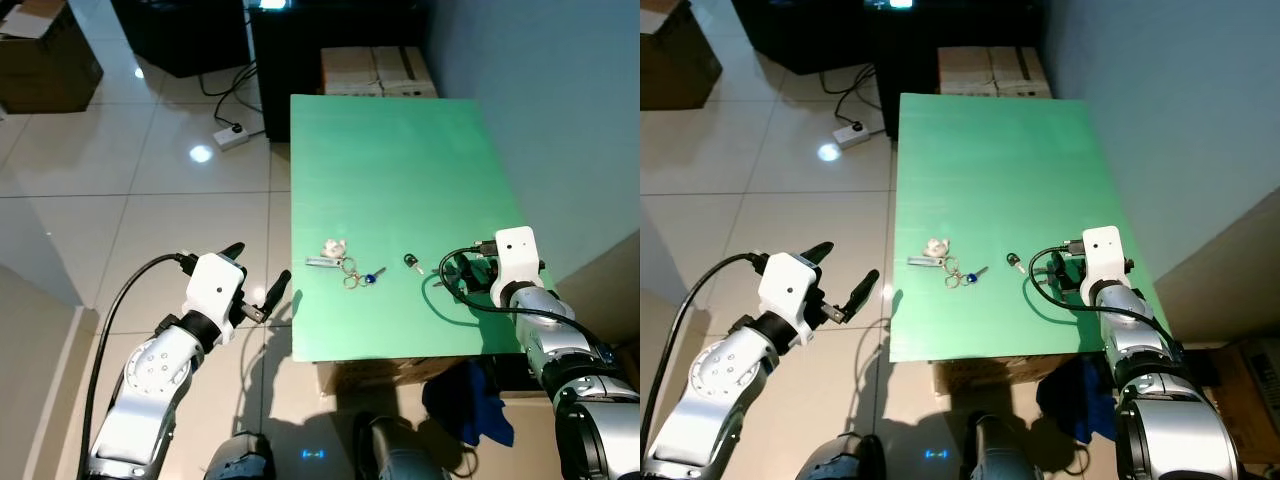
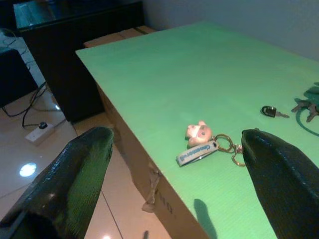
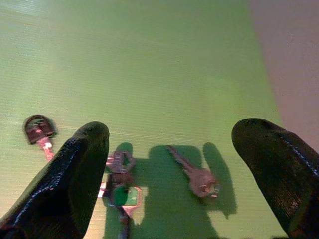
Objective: Hang keys on a hook
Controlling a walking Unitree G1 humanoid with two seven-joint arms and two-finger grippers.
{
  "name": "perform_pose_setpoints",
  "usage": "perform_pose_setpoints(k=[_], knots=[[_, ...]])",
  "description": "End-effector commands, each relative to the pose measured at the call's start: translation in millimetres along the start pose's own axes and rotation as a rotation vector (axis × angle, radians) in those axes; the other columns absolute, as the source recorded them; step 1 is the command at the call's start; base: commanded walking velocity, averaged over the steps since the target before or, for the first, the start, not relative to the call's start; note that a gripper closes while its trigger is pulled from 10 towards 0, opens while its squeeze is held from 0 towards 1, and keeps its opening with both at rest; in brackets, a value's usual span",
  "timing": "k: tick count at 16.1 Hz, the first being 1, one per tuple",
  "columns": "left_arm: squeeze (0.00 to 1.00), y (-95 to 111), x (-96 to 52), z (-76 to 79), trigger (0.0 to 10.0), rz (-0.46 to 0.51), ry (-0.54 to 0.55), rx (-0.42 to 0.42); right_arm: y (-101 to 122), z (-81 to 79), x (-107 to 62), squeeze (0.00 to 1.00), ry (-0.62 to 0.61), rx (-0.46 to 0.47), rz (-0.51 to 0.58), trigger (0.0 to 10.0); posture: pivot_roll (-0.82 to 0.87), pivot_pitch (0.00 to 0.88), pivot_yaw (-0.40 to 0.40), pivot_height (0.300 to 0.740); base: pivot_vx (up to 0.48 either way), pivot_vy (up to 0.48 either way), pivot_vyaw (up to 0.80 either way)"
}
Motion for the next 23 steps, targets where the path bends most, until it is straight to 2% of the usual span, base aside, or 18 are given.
perform_pose_setpoints(k=[1,2,3,7,9,11,13,15,16,19,20,22,23], knots=[[0.00,1.0,0.4,5.2,10.0,0.002,-0.034,0.007,0.7,4.7,0.1,0.24,-0.015,-0.013,-0.003,10.0,-0.06,0.191,-0.029,0.740,0.000,0.000,0.00],[0.00,5.7,-0.3,9.9,10.0,0.010,-0.082,0.006,3.4,2.2,0.8,0.23,-0.002,0.006,0.012,10.0,-0.04,0.196,-0.014,0.740,0.000,0.000,0.00],[0.00,8.6,-1.8,12.4,10.0,0.016,-0.115,0.010,5.0,-2.5,1.1,1.00,0.022,0.030,0.027,10.0,-0.03,0.204,0.000,0.740,0.000,0.000,0.00],[0.00,10.2,-13.3,15.5,10.0,-0.010,-0.182,0.014,-0.7,-25.4,-1.7,1.00,0.093,0.087,0.041,10.0,0.01,0.222,0.040,0.740,0.000,0.000,0.00],[0.00,5.3,-21.3,13.3,10.0,-0.034,-0.169,-0.004,-4.6,-29.6,-3.4,1.00,0.079,0.099,0.035,10.0,0.02,0.220,0.053,0.740,0.000,0.000,0.00],[0.00,2.4,-19.3,8.0,10.0,-0.044,-0.135,0.007,-6.6,-32.9,-4.1,1.00,0.086,0.082,0.027,10.0,0.01,0.217,0.050,0.740,0.000,0.000,0.00],[0.00,2.1,-15.2,1.1,10.0,-0.033,-0.079,0.007,-10.0,-31.7,-4.1,1.00,0.068,0.053,0.001,10.0,0.01,0.213,0.051,0.740,0.000,0.000,0.00],[0.00,5.2,-18.0,6.5,10.0,-0.039,-0.138,0.008,-13.0,-31.0,-4.2,0.95,0.063,0.052,-0.020,10.0,0.02,0.216,0.057,0.740,0.000,0.000,0.00],[0.00,9.4,-20.0,8.6,10.0,-0.042,-0.173,0.013,-15.5,-29.5,-4.4,1.00,0.059,0.052,-0.036,10.0,0.03,0.221,0.061,0.740,0.000,0.000,0.00],[0.00,14.4,-24.8,8.9,10.0,-0.045,-0.199,0.022,-21.7,-23.2,-5.3,1.00,0.031,0.069,-0.076,10.0,0.06,0.230,0.068,0.740,0.000,0.000,0.00],[0.00,11.0,-28.9,8.1,10.0,-0.058,-0.195,0.025,-26.3,-22.2,-6.7,0.76,0.028,0.072,-0.097,10.0,0.07,0.233,0.072,0.740,0.000,0.000,0.00],[0.00,9.0,-33.6,12.1,10.0,-0.079,-0.233,0.000,-29.8,-22.2,-7.7,0.60,0.024,0.071,-0.113,10.0,0.07,0.239,0.078,0.740,0.000,0.000,0.00],[0.00,9.4,-34.4,14.0,10.0,-0.083,-0.251,-0.008,-30.9,-21.9,-8.0,0.57,0.020,0.074,-0.118,10.0,0.07,0.239,0.080,0.740,0.000,0.000,0.00]])
Point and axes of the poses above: a point about 5 cm out from each wrist's last joint towards the gripper, its own x axis pointing out of the wrist towards the gripper, its own y axis along the axis of the wrist's last joint, z = x × y, the point moved 3 cm from there along x, pointing out of the wrist towards the gripper, and after that the axes turned 15 degrees about -x, right-handed, at the moved point
